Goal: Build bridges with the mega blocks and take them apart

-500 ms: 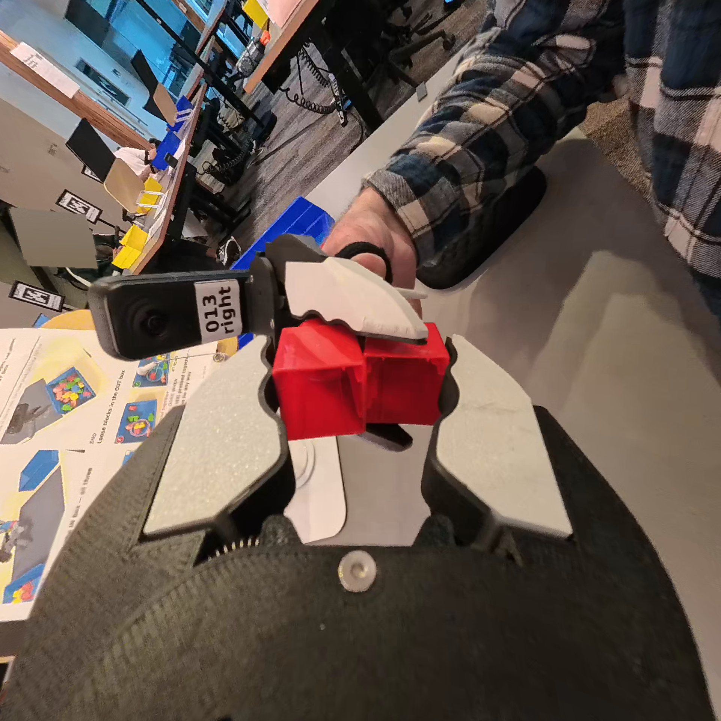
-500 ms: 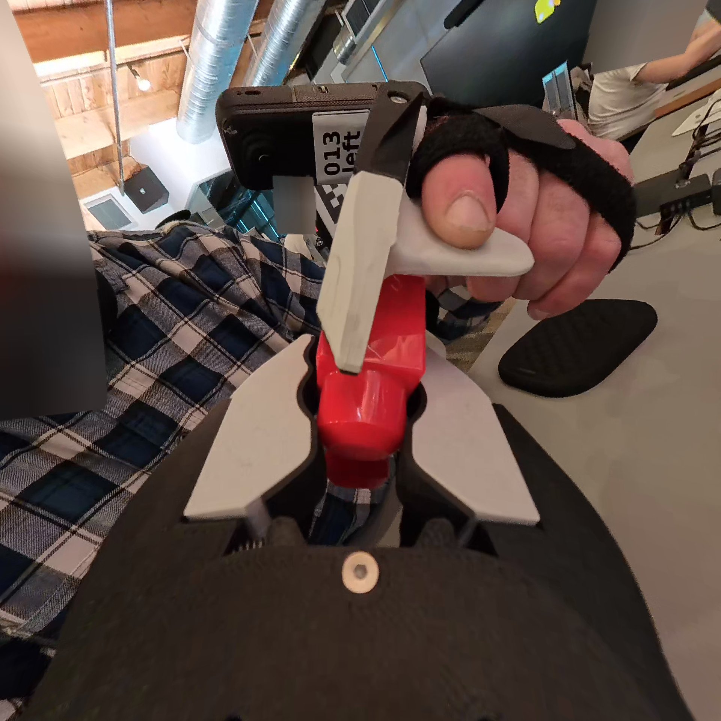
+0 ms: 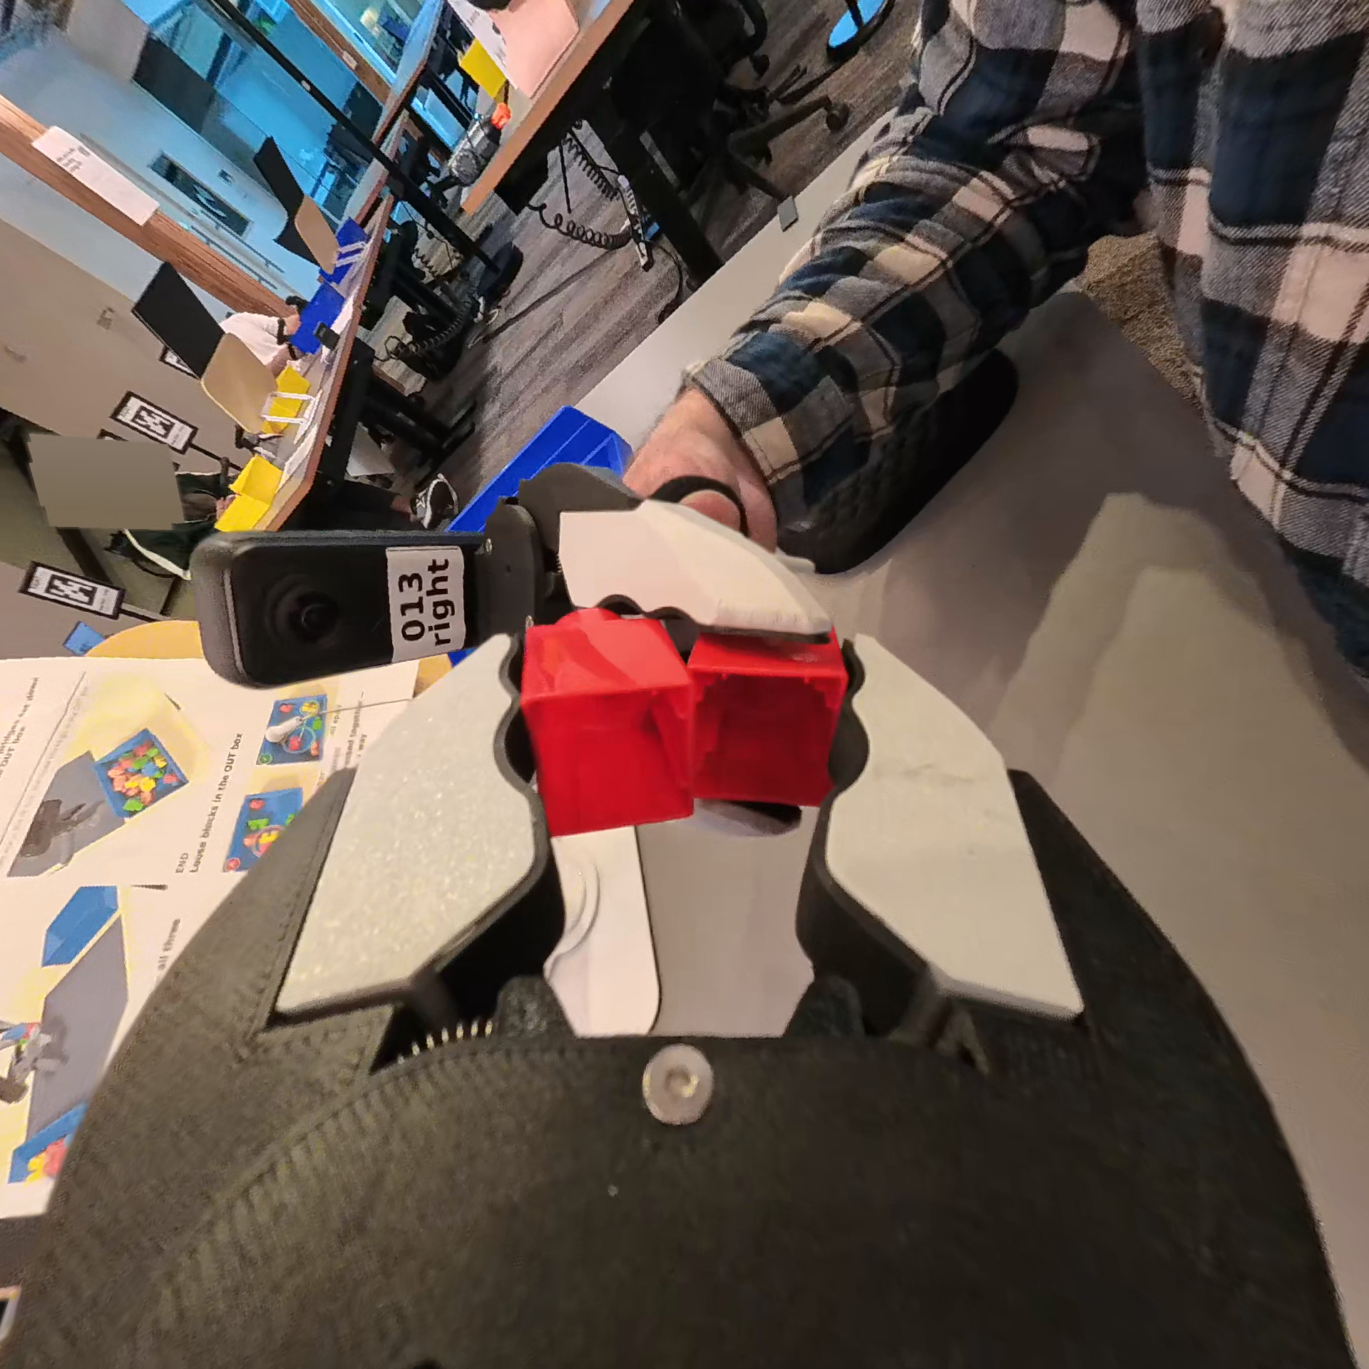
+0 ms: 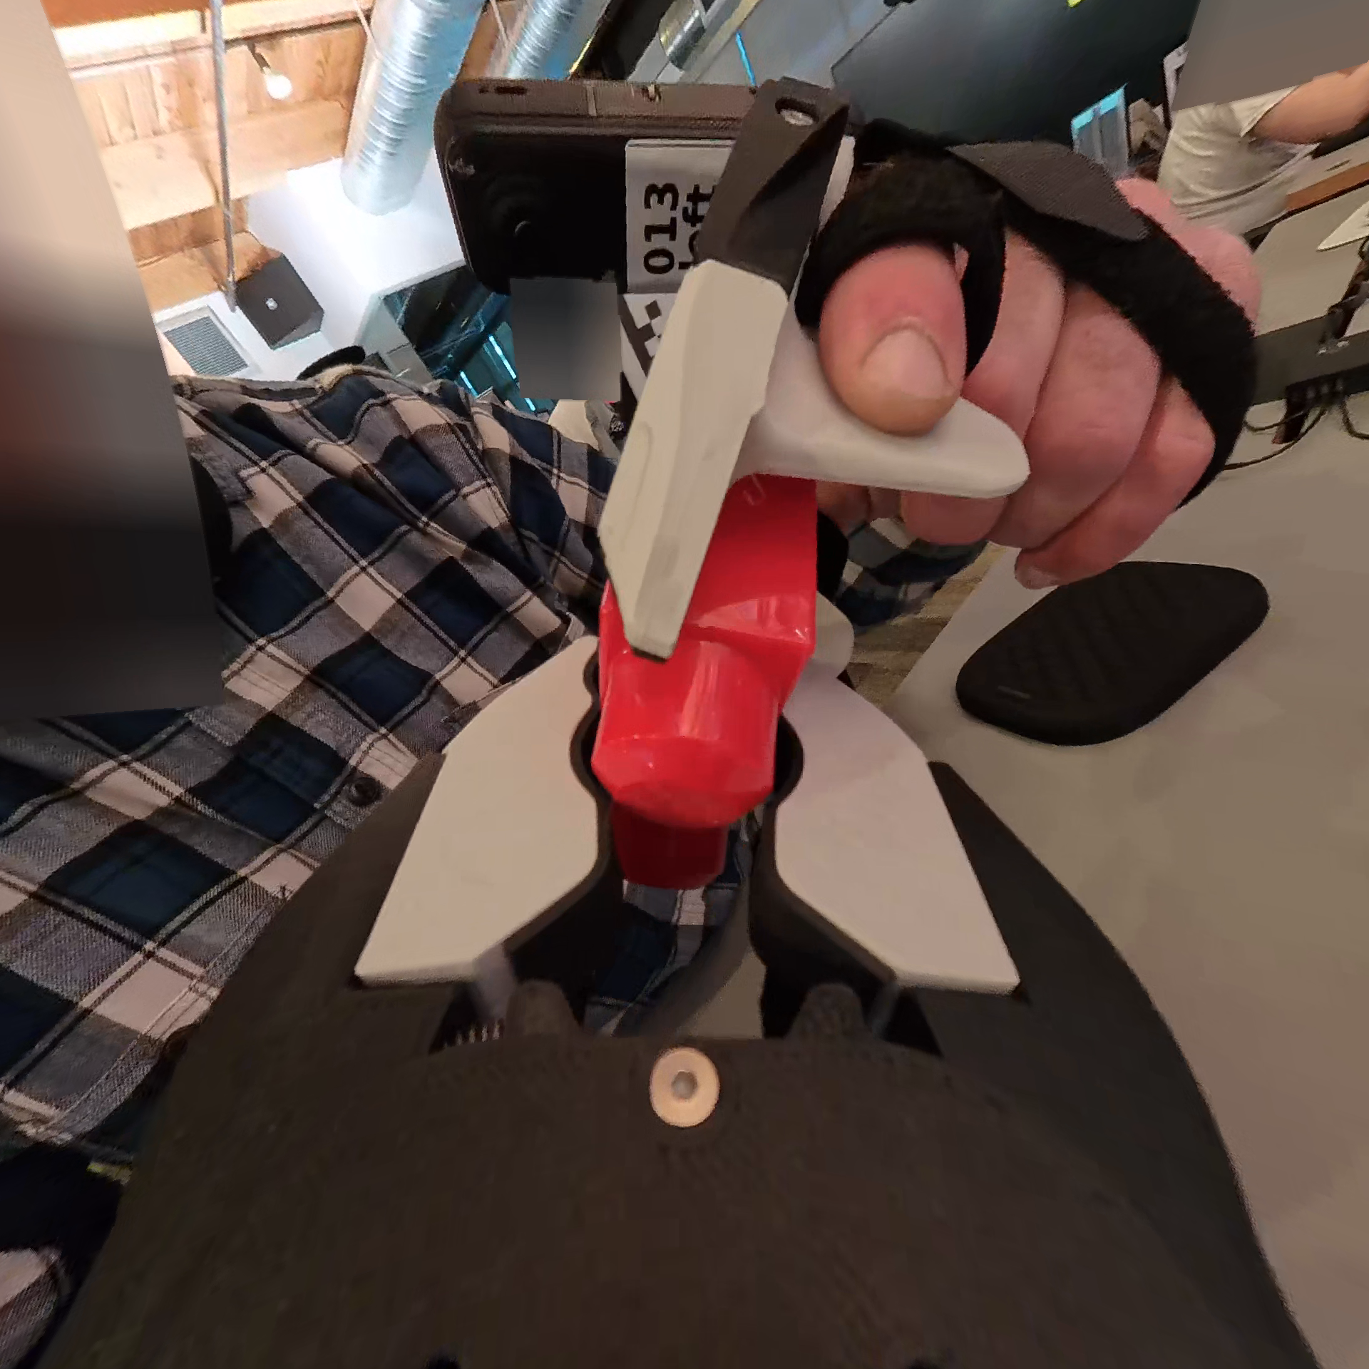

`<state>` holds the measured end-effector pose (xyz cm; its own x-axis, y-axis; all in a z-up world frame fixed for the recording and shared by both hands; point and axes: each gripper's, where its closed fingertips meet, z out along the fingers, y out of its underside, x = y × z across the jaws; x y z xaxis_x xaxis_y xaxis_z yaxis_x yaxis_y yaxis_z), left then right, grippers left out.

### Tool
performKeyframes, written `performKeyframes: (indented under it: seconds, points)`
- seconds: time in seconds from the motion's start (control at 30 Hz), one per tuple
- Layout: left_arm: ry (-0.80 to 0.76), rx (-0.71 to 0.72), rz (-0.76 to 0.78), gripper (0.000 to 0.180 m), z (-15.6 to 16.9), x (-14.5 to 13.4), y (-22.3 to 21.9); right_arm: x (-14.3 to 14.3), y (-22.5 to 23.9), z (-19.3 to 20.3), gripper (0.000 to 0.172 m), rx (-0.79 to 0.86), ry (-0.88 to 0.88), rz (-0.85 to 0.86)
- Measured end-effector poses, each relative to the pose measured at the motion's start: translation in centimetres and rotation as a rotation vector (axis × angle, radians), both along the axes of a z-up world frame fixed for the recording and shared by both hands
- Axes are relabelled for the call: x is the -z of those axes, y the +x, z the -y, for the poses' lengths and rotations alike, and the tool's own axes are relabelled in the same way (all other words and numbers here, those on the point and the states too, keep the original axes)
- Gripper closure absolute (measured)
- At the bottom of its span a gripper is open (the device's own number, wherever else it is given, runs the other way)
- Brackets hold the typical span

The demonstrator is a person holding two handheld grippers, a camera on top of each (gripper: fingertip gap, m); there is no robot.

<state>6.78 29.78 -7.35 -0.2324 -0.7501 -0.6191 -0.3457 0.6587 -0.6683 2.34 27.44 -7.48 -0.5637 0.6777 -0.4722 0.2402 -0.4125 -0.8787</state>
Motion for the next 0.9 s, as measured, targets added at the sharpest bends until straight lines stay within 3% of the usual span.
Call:
performKeyframes:
  seconds: [0.47, 0.63, 0.9]
  points:
    - [0.007, -0.003, 0.012, 0.099, -0.3, -1.0, -0.1, -1.4, -0.2, -0.5, 0.132, 0.007, -0.062, -0.070]
    - [0.032, -0.062, 0.096, 0.087, -1.4, -1.4, -0.1, -2.5, -0.8, -1.6, 0.133, 0.071, -0.153, -0.126]
    - [0.045, -0.092, 0.160, 0.100, -1.2, -2.1, -1.2, -2.8, -1.9, -1.7, 0.133, 0.096, -0.196, -0.106]
